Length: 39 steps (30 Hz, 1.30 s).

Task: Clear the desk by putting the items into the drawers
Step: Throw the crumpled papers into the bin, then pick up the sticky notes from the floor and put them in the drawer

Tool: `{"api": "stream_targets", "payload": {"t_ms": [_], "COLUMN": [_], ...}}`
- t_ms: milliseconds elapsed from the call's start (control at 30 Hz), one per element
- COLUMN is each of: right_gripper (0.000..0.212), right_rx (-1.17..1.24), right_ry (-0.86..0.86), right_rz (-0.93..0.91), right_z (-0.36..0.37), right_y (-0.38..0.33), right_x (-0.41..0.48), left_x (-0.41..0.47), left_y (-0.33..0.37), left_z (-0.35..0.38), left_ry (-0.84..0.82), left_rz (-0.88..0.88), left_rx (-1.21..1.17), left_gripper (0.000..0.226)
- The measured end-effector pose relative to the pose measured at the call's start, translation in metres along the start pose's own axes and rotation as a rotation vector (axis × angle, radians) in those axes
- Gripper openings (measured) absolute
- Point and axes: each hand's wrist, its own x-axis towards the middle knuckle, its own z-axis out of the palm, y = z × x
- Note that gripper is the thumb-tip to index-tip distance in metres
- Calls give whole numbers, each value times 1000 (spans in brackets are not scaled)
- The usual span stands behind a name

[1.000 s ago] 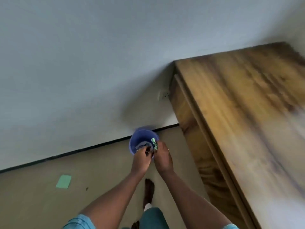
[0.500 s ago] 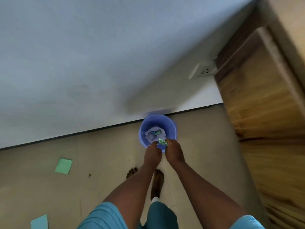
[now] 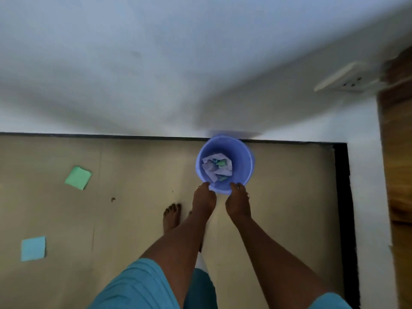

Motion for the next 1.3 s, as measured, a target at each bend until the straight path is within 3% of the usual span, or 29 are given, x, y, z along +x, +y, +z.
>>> {"api": "stream_targets", "payload": {"t_ms": [300,500,733,1000,1300], "right_gripper": [43,45,45,48,47], "right_rx": [-121,-312,-375,-462,-561], "right_ry": [-104,-243,-333,-368,-361], "right_rz": [-162,-377,-542,-575,-558], "right_z": [15,58,152,273,440], "right_y": [-73,-161,-281,-391,-425], "right_x": [-35,-54,-89,-95,12], "left_x": [-30,-44,-62,-70,46], "left_y": [-24,-91,-224,-390,-595], "left_z": [-42,-106,-197,-284,-272], "left_ry": [110,351,530,675,658], "left_rz": [-193,-387,-588,-865,-1125], "left_rx": [-258,-509,-698,-926,-1070], "left_gripper": [44,40,37,33,50]}}
